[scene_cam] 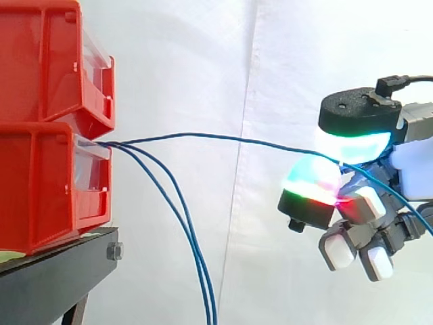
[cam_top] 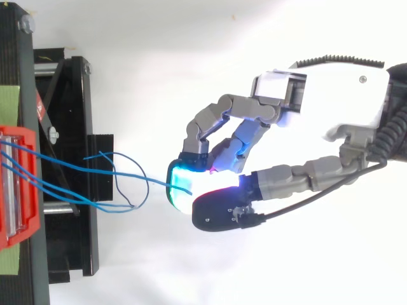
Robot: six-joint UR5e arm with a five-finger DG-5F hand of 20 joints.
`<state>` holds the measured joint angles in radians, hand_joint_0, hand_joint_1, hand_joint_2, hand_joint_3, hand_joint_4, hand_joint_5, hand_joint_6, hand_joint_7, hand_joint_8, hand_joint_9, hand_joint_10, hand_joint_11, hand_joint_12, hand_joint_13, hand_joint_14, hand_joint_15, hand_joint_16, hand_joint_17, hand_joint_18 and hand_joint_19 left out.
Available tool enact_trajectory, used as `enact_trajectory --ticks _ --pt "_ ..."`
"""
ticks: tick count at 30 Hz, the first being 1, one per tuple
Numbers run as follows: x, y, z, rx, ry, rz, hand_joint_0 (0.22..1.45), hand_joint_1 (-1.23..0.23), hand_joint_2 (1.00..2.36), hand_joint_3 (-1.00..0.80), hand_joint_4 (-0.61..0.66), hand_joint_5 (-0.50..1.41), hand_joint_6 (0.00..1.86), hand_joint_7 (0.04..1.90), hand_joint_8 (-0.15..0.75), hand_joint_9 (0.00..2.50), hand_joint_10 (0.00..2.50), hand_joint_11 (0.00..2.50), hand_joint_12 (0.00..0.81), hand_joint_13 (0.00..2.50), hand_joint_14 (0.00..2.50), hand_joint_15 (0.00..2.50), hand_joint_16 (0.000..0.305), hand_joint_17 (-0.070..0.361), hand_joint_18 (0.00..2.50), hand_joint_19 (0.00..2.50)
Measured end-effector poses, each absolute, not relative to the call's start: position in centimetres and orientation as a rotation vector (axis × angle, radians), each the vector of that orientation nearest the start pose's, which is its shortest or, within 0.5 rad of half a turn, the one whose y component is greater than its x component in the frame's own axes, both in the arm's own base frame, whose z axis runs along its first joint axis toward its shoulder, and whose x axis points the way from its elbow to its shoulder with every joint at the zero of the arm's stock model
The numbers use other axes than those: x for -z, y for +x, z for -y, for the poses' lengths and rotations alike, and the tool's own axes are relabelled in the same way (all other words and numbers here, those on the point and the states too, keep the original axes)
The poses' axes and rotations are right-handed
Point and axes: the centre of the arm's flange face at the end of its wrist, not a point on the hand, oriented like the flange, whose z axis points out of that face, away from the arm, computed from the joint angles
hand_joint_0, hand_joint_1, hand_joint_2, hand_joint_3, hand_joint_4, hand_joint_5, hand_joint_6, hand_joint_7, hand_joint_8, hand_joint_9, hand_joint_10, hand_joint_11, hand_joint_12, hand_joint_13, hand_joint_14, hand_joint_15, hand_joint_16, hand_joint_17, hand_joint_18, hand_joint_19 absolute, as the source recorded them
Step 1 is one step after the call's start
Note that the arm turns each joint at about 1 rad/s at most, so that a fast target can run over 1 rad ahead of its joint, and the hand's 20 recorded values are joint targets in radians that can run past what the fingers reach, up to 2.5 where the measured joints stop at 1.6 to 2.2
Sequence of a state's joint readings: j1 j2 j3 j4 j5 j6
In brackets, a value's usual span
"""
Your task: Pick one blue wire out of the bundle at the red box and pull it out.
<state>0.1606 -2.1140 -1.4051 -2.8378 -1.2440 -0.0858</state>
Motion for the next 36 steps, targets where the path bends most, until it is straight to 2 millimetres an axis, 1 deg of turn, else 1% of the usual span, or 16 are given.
enact_trajectory --ticks 7,20,36 --pt "-27.58 68.87 5.57 -0.976 1.261 -1.191 0.56 -0.71 1.22 0.02 0.19 -0.17 0.9 0.83 0.442 1.06 0.01 0.76 0.526 0.9 0.01 0.44 0.076 0.17 0.94 0.48" --pt "-27.6 68.87 5.56 -0.977 1.261 -1.191 0.54 -0.71 1.28 -0.01 0.2 -0.17 0.9 0.81 0.434 1.05 0.01 0.74 0.52 0.88 0.01 0.44 0.076 0.17 0.92 0.47" --pt "-27.52 68.88 5.56 -0.976 1.262 -1.192 0.53 -0.7 1.29 -0.02 0.2 -0.17 0.89 0.83 0.436 1.05 0.01 0.75 0.52 0.89 0.01 0.44 0.076 0.171 0.92 0.47"
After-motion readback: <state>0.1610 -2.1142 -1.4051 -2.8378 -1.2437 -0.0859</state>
